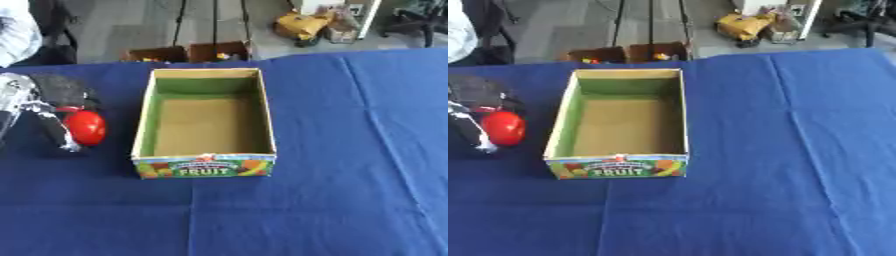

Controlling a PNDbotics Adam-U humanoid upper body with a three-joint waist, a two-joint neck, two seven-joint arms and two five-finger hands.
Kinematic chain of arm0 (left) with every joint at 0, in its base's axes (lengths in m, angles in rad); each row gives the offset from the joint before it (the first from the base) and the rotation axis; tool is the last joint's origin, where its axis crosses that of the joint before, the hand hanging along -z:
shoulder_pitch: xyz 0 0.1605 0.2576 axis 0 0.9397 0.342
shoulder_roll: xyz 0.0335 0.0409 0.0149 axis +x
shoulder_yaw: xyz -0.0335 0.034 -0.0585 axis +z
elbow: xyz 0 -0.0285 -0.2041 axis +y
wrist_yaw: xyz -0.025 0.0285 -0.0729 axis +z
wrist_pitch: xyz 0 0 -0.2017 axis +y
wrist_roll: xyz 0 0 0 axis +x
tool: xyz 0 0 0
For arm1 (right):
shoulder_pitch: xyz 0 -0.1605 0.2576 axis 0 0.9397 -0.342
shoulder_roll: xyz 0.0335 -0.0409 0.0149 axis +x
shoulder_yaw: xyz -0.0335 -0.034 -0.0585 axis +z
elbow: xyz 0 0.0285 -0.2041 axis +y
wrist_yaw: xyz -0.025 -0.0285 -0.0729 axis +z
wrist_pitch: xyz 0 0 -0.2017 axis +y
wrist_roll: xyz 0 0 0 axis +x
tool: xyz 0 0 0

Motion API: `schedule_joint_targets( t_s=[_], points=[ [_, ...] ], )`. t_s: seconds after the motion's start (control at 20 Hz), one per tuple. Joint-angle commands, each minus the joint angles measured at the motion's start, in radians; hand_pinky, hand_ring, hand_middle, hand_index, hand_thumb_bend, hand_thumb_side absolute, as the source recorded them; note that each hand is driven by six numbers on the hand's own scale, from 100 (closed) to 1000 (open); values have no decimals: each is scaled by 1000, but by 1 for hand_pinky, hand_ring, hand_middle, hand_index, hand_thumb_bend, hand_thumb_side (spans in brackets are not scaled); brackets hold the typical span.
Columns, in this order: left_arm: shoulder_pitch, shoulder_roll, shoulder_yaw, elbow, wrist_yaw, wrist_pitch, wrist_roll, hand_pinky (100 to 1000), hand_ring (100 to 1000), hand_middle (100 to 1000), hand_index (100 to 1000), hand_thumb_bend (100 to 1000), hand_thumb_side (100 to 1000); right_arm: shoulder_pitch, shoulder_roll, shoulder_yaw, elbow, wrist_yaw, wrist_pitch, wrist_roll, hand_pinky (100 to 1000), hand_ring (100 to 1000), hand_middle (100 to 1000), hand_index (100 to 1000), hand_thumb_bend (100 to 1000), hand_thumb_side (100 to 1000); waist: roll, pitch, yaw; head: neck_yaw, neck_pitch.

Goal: Pick up objects on the table and place them in the box.

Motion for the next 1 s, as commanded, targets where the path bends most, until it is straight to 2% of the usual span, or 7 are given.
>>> schedule_joint_targets(
  t_s=[0.05, 0.15, 0.3, 0.45, 0.7, 1.0],
  points=[
    [-23, 18, 5, -6, -14, -8, 1, 1000, 939, 893, 1000, 556, 784, -12, -13, -1, -15, -5, -7, -3, 699, 791, 581, 801, 100, 850, 0, -14, -1, 1, -9],
    [-22, 18, 4, -5, -18, -8, 5, 1000, 897, 878, 1000, 532, 761, -12, -13, 0, -15, -6, -8, -2, 699, 791, 581, 801, 100, 851, 0, -13, -1, 1, -9],
    [-21, 18, 2, -7, -16, -11, 19, 919, 870, 846, 1000, 501, 734, -12, -12, -1, -15, -7, -7, -2, 700, 792, 580, 801, 100, 848, 0, -12, 0, 1, -9],
    [-18, 19, 0, -8, -10, -20, 36, 883, 833, 820, 990, 484, 716, -12, -12, -1, -15, -7, -8, -2, 700, 792, 580, 801, 100, 848, 0, -12, 2, 0, -7],
    [-18, 21, 0, -10, 8, -27, 50, 769, 762, 740, 909, 409, 702, -11, -12, -2, -15, -9, -6, -2, 701, 793, 580, 802, 100, 845, -1, -14, 4, -1, -5],
    [-20, 23, 0, -13, 32, -18, 53, 740, 743, 672, 787, 313, 714, -9, -11, -2, -15, -11, -4, -8, 702, 794, 579, 803, 100, 837, -2, -15, 6, -2, -5]
  ],
)
